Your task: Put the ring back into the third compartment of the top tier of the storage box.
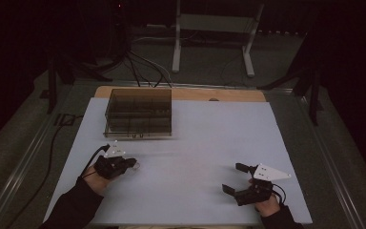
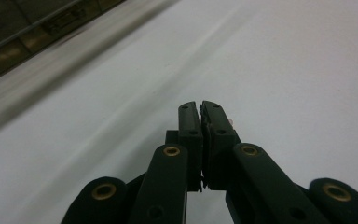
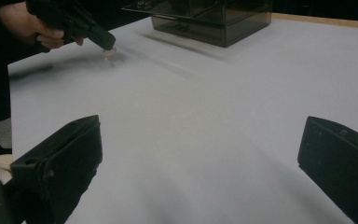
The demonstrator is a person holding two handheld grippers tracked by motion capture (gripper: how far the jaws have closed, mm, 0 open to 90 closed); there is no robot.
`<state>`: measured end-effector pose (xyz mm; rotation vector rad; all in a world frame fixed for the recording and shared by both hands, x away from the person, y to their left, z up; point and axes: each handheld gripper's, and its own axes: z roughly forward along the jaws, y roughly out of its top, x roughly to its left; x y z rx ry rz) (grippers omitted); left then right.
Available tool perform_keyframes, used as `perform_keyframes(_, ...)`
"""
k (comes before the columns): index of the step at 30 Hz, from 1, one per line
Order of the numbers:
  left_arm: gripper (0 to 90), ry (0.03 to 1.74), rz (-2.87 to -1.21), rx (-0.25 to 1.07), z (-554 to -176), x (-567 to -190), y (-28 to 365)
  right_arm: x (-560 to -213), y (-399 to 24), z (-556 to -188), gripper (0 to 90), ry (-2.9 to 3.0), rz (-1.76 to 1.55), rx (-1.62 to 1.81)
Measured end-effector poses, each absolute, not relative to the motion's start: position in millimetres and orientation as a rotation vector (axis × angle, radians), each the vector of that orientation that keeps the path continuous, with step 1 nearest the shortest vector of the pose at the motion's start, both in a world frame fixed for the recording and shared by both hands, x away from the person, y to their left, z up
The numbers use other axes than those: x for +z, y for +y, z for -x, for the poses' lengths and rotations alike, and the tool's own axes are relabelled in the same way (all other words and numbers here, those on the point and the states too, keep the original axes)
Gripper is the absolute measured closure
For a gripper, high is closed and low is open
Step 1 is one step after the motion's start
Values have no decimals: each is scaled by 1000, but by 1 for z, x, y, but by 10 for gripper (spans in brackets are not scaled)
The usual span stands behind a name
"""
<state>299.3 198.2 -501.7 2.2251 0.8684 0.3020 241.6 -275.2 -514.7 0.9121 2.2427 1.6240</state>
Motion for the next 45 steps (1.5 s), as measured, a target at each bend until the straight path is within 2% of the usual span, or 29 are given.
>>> perform_keyframes(20, 894, 799, -2244, 250, -299, -491, 184, -514, -276, -241, 0, 2236, -911, 1620)
perform_keyframes(45, 892, 714, -2260, 249, -304, -466, 173, -513, -275, -240, 0, 2232, -909, 1624)
